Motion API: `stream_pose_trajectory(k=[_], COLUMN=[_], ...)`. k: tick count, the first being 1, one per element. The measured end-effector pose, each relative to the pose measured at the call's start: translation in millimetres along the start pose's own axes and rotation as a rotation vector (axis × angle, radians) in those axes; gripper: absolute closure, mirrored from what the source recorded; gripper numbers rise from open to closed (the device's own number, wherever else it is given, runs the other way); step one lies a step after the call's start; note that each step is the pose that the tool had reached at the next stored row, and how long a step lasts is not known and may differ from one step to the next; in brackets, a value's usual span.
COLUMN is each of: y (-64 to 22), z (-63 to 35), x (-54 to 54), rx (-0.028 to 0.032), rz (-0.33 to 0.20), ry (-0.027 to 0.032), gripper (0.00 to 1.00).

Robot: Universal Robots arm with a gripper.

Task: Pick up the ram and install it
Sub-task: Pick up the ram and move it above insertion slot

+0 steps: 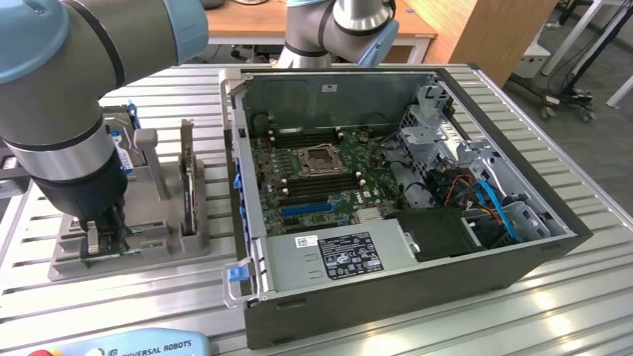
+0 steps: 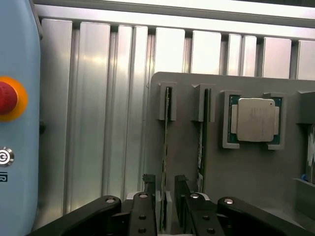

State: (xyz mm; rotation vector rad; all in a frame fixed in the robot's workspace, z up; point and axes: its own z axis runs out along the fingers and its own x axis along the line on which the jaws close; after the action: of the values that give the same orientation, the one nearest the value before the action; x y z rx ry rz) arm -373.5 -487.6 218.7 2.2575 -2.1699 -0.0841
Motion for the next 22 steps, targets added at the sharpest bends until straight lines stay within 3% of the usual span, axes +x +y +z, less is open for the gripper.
stream_pose_trajectory(k=[13, 22], y=[-0.2, -0.5], z=[2.0, 10.0], x=[-1.2, -1.0], rx=[-0.0001, 0.0000], rz=[0.000, 0.000], ry=[0.0001, 0.0000], gripper=[0.70, 0.70])
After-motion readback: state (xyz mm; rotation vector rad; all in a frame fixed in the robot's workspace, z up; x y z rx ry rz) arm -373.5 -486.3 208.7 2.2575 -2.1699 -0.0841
